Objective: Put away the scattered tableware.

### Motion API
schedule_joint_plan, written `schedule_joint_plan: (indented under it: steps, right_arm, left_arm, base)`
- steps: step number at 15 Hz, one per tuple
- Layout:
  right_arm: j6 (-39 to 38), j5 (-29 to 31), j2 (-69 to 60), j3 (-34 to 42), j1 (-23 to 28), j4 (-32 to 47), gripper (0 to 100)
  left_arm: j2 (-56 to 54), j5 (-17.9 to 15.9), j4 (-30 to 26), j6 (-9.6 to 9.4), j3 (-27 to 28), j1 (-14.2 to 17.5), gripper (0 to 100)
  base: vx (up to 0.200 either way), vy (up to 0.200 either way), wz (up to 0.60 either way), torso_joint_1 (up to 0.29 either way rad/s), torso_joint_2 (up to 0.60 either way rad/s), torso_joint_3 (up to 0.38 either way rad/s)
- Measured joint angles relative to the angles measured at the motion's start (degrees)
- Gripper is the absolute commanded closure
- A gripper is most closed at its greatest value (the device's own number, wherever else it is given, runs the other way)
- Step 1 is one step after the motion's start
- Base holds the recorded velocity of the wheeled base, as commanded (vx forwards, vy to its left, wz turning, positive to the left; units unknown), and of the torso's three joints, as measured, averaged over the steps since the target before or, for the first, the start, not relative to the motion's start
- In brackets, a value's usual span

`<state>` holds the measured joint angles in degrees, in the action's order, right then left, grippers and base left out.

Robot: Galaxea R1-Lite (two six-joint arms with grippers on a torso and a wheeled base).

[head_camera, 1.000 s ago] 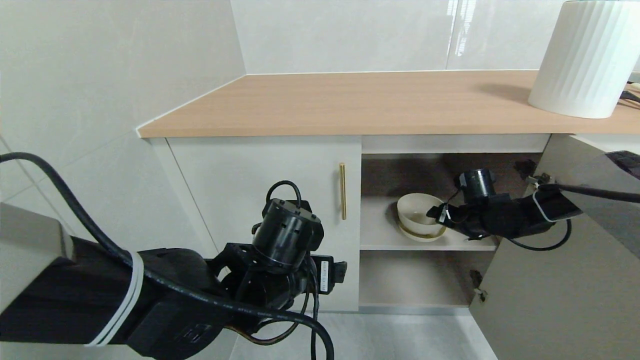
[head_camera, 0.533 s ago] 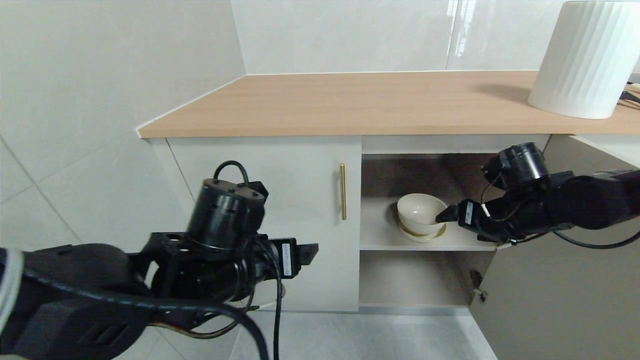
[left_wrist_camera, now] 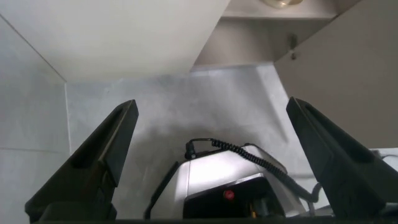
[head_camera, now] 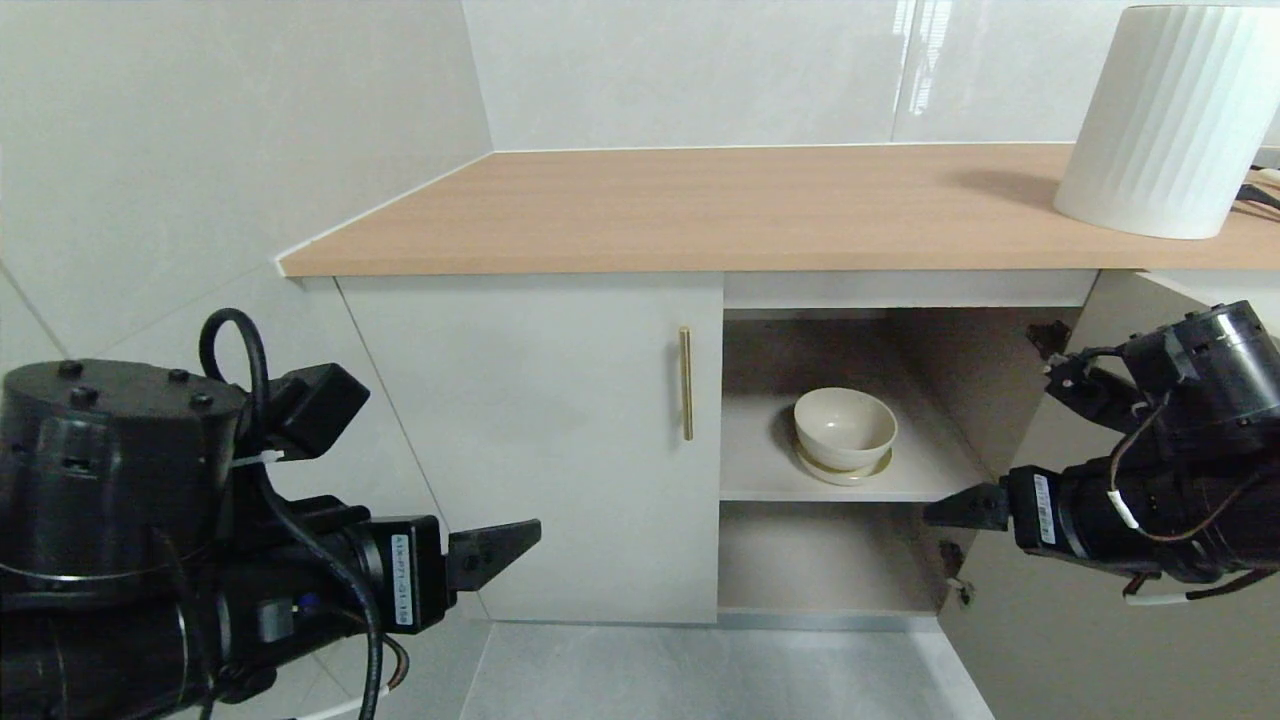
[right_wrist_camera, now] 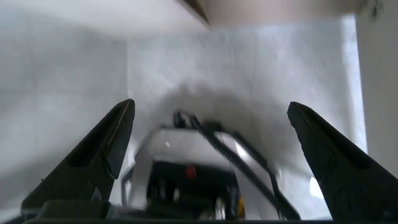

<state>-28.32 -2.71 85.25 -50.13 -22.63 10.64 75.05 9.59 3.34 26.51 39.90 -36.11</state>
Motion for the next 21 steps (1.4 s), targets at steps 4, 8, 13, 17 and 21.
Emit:
schedule_joint_plan:
  steps: [4, 8, 13, 17, 21]
  right_arm:
    - [0.02, 0.09, -1.51, 1.32, -0.74, -0.17, 0]
    - [0.02, 0.57, -1.68, 1.51, -0.96, -0.13, 0]
    - [0.02, 0.71, -1.73, 1.65, -1.01, -0.11, 0]
    - [0.02, 0.71, -1.73, 1.68, -1.01, -0.11, 0]
    - [0.07, 0.71, -1.90, 1.68, -1.01, -0.05, 0]
  left_arm:
    - [-0.49, -0.02, 0.11, 0.00, 0.00, -0.24, 0]
    - [-0.13, -0.07, 0.10, 0.00, 0.00, -0.60, 0]
    - [0.04, -0.02, -0.04, 0.00, -0.07, -0.79, 0]
    - [0.43, -0.05, 0.00, 0.00, -0.18, -0.88, 0]
    - [0.83, -0.07, 0.02, 0.06, -0.29, -0.93, 0]
  base:
    - [-0.100, 0.000, 0.00, 0.002, 0.00, 0.001]
    - [-0.200, 0.000, 0.00, 0.009, 0.00, 0.004]
    - [-0.200, 0.000, 0.00, 0.003, 0.00, 0.005]
    - [-0.200, 0.000, 0.00, 0.000, 0.00, 0.002]
    - [0.000, 0.000, 0.00, 0.000, 0.00, 0.000]
